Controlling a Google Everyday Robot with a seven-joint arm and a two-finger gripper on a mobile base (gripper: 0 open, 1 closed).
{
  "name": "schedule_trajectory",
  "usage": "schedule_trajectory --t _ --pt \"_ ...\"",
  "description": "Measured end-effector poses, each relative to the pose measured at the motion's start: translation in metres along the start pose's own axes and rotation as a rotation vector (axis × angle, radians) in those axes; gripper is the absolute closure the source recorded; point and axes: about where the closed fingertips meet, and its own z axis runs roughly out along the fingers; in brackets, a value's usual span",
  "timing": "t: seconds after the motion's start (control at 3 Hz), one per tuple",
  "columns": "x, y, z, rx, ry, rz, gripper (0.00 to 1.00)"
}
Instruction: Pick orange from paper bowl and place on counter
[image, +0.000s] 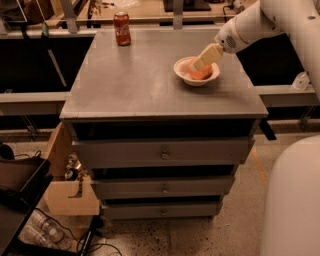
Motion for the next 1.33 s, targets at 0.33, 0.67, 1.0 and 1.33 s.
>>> schedule_trajectory --t 0.33,0.67,1.0,1.33 --pt "0.007 0.007 0.013 -0.036 0.009 0.014 0.42" --pt "0.008 0.009 0.015 -0.041 0.01 0.015 0.42" --pt "0.018 0.017 0.025 -0.075 0.018 0.031 0.4" --pt "0.026 0.022 0.029 -0.093 0.023 0.043 0.4"
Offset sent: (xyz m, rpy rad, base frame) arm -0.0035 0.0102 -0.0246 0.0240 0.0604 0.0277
